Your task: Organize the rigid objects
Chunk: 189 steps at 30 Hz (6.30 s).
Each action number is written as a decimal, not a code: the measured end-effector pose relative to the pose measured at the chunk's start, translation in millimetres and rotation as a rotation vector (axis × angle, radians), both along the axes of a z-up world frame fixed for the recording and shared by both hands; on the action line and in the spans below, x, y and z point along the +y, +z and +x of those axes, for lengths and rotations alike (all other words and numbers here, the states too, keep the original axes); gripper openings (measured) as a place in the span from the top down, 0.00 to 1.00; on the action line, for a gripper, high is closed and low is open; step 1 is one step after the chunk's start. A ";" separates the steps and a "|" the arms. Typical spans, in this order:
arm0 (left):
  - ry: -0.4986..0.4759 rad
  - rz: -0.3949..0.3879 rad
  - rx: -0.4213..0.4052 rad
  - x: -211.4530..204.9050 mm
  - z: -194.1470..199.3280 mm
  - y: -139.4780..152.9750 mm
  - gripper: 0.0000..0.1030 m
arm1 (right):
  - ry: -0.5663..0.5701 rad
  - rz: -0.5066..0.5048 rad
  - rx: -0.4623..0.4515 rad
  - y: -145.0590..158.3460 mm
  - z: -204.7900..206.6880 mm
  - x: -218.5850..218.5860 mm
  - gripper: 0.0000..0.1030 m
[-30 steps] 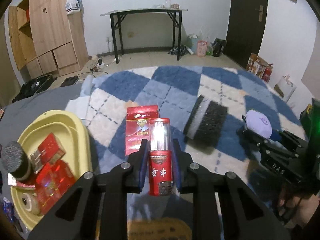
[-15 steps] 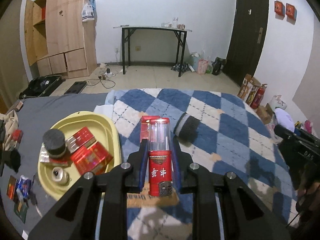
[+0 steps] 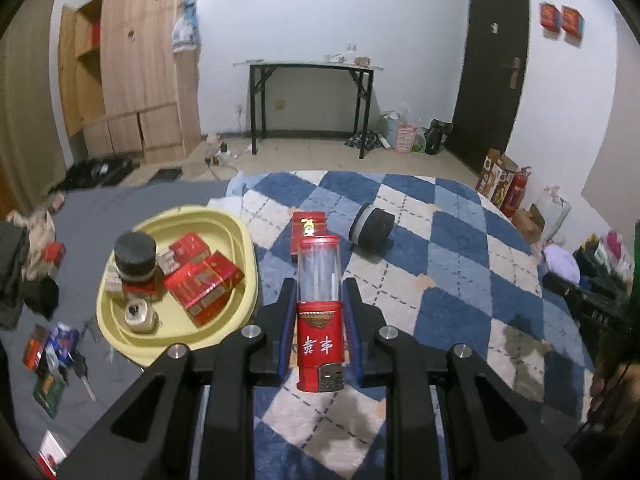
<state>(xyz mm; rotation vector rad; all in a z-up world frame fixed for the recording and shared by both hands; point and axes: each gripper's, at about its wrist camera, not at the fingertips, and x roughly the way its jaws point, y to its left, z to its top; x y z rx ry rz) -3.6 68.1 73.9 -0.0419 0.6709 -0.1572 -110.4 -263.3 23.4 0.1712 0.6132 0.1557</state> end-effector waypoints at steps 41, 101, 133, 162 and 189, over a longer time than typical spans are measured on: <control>0.319 -0.137 0.133 184.2 93.0 -22.9 0.76 | 0.320 0.096 0.018 6.6 76.1 127.4 0.57; 0.199 -0.229 0.089 77.2 78.1 -15.2 0.00 | 0.191 -0.038 -0.018 31.9 109.0 75.9 0.00; 0.038 -0.072 0.265 12.3 146.9 -53.7 0.00 | 0.270 -0.054 0.010 -41.7 154.0 86.8 0.00; -0.013 0.050 0.330 -40.0 256.2 -145.1 0.45 | 0.384 -0.159 -0.042 -102.1 321.1 156.8 0.30; 0.086 -0.037 0.092 35.4 30.8 -1.1 0.44 | 0.208 -0.040 -0.121 7.4 61.4 29.0 0.30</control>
